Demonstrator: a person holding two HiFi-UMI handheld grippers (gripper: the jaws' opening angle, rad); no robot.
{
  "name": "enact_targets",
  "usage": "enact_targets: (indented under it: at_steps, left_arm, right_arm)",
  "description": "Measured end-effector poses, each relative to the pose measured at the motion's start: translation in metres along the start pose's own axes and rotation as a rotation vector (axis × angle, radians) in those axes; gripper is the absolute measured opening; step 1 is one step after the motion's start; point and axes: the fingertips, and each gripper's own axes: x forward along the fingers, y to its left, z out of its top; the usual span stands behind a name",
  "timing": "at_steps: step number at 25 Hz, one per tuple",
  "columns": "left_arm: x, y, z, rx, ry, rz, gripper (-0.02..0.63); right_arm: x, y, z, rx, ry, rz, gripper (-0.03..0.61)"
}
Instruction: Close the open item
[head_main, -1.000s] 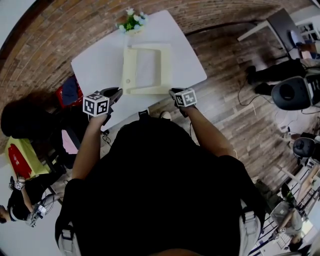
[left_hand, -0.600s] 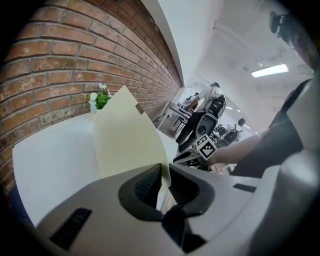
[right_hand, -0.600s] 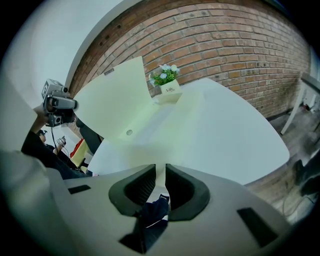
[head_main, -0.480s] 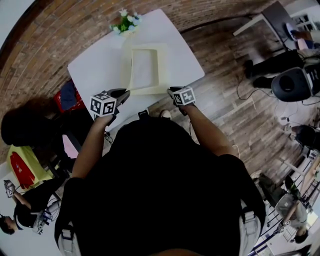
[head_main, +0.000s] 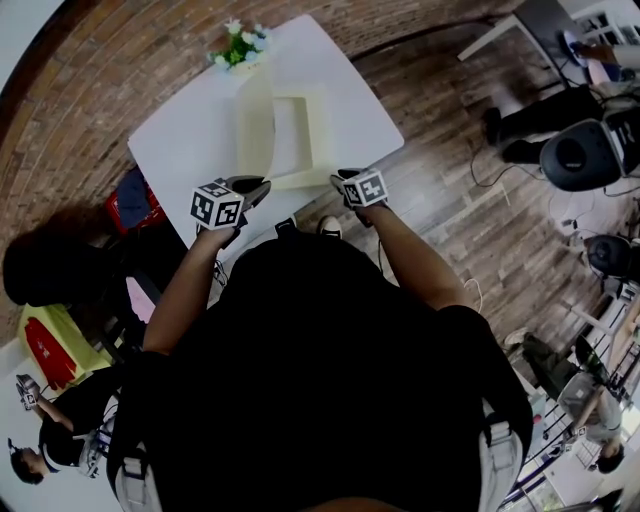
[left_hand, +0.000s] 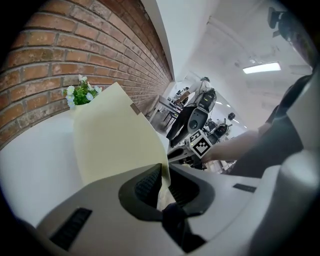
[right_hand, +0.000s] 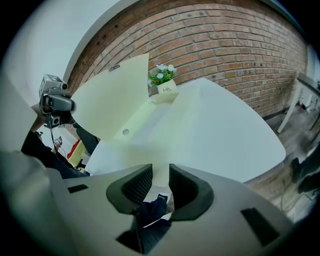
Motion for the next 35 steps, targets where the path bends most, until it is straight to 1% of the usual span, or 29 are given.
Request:
enact_targets:
  at_steps: [14,26,30,35]
  left_arm:
    - [0.046,-0.017,0.004,0.05,0.082,-0.1,0.034]
    - [0.077,-0.023,0.007,0.053,0.139,-0.164,0.035]
    - [0.088,-0.024,0.004,0.051,0.162,-0.184,0.035]
    - [0.105,-0.025,-0.001,0.05,0.197,-0.202,0.036]
  right_arm:
    - [0.0,0.0,-0.003,0.032,-0.007,-0.004,0.127]
    - [-0.003,-0.001,-0.004,0.044,-0.021,-0.017,0.126]
    - [-0.002,0.001,-0.003,0.031,-0.013,-0.016,0.121]
    - [-0.002,0.002,-0.005,0.039,-0.011,-0.013,0.123]
